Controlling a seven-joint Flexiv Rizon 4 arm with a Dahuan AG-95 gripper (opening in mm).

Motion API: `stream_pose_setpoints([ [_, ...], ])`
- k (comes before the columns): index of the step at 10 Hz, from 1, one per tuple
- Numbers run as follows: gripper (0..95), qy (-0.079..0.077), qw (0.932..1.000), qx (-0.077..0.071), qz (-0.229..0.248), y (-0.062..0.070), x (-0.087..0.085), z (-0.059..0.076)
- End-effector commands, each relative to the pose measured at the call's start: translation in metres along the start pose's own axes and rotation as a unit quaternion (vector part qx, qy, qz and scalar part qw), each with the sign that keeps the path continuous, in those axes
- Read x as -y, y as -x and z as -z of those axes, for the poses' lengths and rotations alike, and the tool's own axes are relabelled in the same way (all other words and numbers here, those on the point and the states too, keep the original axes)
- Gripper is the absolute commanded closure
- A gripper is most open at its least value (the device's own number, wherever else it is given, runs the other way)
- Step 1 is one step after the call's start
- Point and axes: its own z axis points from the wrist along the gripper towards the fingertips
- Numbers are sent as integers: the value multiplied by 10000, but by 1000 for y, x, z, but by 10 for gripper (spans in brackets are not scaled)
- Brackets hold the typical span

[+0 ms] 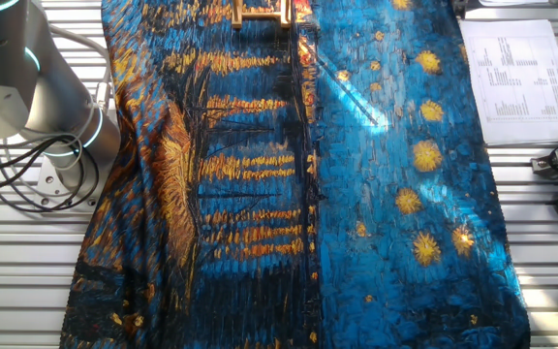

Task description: Put the knife on the knife rack

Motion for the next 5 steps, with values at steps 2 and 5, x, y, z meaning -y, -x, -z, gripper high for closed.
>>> stream_pose_setpoints([
  [2, 950, 76, 9997, 31, 221, 1, 0, -1],
  [5, 950, 106, 9992, 18, 392, 0, 1, -1],
])
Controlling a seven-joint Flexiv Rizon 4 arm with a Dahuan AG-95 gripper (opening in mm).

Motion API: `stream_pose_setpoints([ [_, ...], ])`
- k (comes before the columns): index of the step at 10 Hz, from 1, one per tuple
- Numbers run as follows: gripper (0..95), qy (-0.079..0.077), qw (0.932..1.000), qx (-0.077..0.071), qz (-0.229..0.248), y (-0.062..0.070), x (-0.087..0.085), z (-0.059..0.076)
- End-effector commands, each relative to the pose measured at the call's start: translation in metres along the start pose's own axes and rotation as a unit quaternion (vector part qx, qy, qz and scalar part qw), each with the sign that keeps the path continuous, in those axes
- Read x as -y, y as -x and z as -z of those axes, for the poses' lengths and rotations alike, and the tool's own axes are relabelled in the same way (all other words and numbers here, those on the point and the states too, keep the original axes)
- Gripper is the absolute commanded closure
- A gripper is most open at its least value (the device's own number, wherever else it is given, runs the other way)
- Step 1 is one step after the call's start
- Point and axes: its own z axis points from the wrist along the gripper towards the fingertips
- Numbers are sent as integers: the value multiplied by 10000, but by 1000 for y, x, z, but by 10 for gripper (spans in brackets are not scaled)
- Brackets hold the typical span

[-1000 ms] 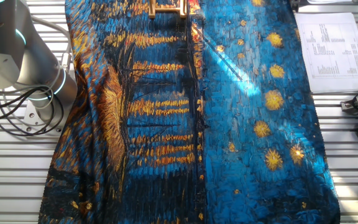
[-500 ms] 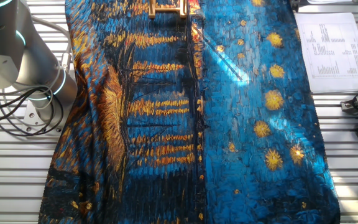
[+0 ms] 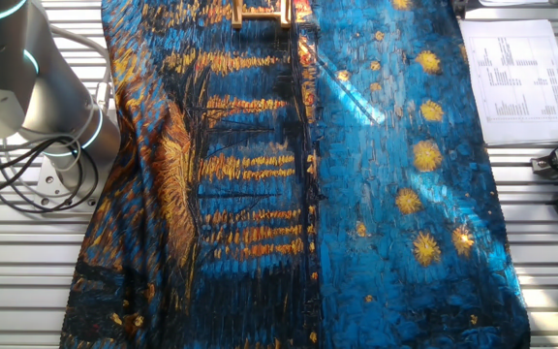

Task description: Put the knife on the knife rack

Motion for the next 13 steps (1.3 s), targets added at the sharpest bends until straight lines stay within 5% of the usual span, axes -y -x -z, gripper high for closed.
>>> stream_pose_setpoints([
  [1, 950, -6, 9999, 2, 124, -1, 1, 0],
  [7, 950, 1, 9997, 41, 235, -7, 6, -1],
  [10, 950, 213, 9995, 129, 213, -10, 8, -2],
  [13, 950, 250, 9992, 132, 269, -11, 9, -2],
])
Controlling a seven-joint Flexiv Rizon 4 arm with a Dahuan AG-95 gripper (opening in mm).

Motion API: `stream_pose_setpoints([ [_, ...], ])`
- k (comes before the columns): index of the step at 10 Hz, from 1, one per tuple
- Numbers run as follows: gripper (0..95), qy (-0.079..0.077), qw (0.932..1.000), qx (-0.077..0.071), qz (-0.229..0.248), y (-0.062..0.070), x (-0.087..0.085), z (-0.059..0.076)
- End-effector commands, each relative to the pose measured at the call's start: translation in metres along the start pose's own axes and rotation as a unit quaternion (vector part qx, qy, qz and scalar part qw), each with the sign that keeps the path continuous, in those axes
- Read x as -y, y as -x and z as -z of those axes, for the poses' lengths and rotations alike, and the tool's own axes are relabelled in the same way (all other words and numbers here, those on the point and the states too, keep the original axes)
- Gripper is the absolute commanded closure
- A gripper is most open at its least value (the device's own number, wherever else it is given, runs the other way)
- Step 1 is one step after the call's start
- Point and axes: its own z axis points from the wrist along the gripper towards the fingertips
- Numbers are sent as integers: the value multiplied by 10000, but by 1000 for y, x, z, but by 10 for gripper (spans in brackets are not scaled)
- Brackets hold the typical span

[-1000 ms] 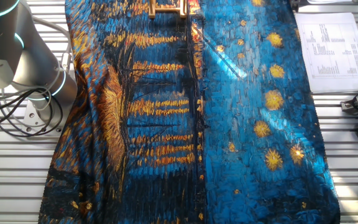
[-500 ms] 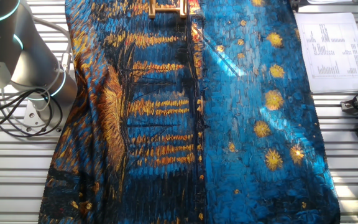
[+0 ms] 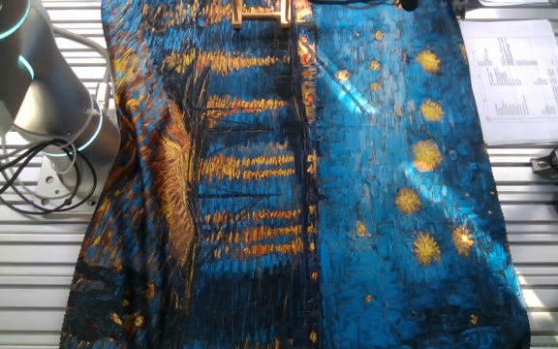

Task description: Put the knife on the knife rack

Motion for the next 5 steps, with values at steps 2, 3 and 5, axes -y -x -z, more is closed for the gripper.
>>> stream_pose_setpoints([
  [2, 950, 10, 10000, 10, 93, 0, 3, -2],
  [3, 950, -5, 10000, -6, 83, 0, 3, -2],
  [5, 950, -15, 10000, -26, 75, 0, 3, -2],
])
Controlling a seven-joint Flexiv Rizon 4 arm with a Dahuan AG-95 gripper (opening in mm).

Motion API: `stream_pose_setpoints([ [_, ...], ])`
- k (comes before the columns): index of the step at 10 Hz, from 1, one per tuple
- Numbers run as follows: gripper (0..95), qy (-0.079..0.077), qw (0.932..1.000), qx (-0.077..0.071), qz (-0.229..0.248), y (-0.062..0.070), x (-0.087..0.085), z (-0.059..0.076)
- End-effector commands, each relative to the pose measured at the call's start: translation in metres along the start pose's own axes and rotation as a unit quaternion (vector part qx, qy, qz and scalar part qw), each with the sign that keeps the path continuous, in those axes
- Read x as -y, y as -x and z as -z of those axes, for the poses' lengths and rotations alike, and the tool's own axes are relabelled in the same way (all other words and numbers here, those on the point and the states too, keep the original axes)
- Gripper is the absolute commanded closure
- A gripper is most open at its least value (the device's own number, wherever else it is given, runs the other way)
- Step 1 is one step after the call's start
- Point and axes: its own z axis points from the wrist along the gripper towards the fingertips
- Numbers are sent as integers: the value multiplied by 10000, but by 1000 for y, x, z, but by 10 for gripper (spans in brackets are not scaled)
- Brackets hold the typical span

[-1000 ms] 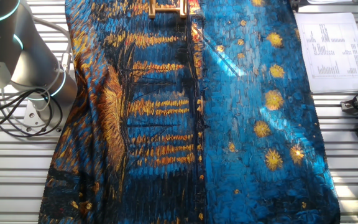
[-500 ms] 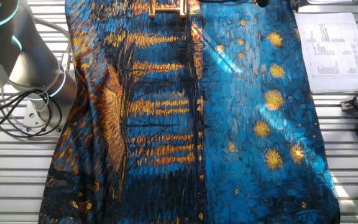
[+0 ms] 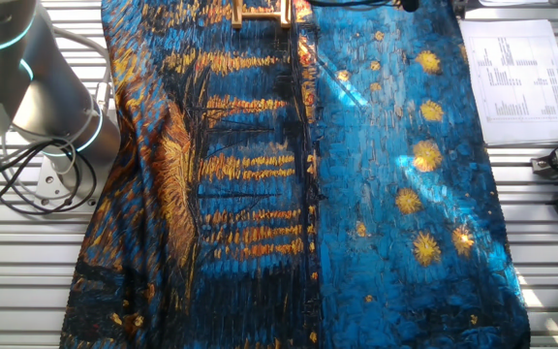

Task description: Put the knife on the knife rack

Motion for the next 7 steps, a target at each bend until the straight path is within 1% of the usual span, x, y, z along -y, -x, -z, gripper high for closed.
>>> stream_pose_setpoints([
  [1, 950, -5, 10000, -2, 13, 0, 1, -1],
  [4, 950, -46, 10000, -17, -70, 0, 1, -1],
  [7, 950, 12, 10000, 37, -53, 0, 1, -1],
])
